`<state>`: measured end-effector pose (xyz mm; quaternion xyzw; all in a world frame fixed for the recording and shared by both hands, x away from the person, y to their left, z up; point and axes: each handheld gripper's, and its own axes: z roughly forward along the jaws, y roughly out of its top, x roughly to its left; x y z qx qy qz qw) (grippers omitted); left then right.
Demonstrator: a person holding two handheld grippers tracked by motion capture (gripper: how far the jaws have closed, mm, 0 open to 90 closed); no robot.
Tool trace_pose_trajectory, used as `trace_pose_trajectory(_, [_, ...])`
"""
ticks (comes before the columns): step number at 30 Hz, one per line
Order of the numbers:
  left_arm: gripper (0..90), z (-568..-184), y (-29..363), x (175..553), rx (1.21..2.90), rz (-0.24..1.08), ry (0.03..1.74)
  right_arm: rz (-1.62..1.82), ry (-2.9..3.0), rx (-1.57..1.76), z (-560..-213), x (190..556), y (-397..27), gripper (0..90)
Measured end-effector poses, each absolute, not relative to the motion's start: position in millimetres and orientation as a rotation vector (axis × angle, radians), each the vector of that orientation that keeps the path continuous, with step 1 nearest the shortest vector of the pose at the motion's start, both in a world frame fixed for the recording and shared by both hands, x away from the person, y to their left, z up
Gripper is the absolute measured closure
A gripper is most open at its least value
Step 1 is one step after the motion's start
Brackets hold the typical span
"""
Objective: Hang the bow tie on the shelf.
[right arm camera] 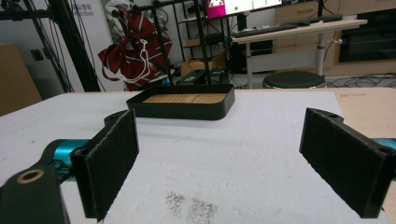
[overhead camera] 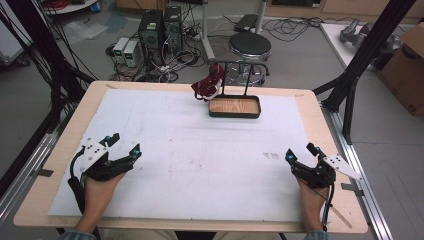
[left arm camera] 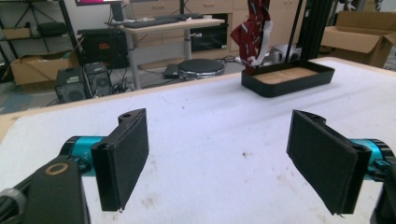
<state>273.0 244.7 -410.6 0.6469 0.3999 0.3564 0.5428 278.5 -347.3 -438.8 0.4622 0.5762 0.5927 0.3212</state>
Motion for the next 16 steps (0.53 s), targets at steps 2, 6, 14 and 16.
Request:
trace_pose_trajectory(2, [21.2,-415,246,271,1.538,0.852,0.963,1.557,1.512,1.215,-439,278,-347,10.8])
trace_pose_trajectory(6, [21.2,-422,250,271,1.536,0.844,0.991,1.556,1.513,1.215,-439,278,-347,10.8])
trace_pose_trajectory(14, [21.2,-426,249,272,1.552,0.839,0.999,1.552,1.514,1.215,-439,278,-347,10.8])
trace_pose_trajectory(16, [21.2,-426,249,272,1.553,0.835,1.002,1.553,1.513,1.218,-439,278,-347,10.8])
